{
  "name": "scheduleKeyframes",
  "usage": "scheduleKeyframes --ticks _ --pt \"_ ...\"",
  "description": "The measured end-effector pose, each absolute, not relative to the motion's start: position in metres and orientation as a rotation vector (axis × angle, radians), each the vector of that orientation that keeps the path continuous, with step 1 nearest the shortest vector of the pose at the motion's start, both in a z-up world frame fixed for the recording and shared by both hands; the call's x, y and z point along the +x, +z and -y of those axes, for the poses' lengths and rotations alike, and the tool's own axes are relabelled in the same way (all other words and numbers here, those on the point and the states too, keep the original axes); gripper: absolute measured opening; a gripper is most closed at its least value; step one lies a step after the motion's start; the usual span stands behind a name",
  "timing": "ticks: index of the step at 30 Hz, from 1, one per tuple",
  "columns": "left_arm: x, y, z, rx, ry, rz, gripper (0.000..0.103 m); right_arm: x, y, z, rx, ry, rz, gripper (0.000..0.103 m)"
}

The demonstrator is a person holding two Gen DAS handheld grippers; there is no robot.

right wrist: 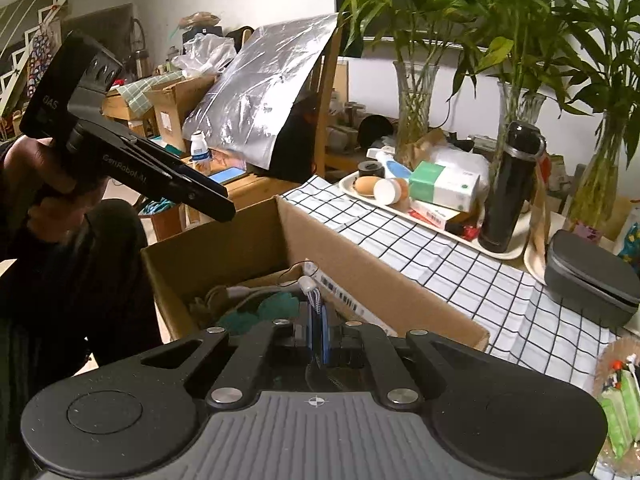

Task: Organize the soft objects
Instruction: 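Carry the cable and white stick over the box and open both grippers, then withdraw both open grippers from the box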

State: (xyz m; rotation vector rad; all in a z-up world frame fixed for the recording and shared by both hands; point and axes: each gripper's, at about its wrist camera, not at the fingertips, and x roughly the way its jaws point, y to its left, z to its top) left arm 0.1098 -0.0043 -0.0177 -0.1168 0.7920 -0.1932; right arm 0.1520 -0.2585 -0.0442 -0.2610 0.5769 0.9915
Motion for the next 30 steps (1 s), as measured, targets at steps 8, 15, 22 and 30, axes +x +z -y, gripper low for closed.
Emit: scheduleKeyframes --ticks 8,15,22,30 --pt "0.106 -0.021 0.007 -0.066 -0.159 -0.801 0.048 0.145 -0.043 0.257 -0.256 1.006 -0.571 0.007" --pt "0.099 -0.02 0.01 -0.047 -0.161 -0.792 0.048 0.142 -0.048 0.247 -0.318 0.951 -0.582 0.089" --pt "0.08 -0.021 0.019 0.021 -0.16 -0.771 0.049 0.136 -0.047 0.251 -0.3 0.814 -0.54 0.103" --pt "0.053 -0.016 0.027 0.088 -0.129 -0.726 0.075 0.125 -0.056 0.259 -0.274 0.624 -0.628 0.103"
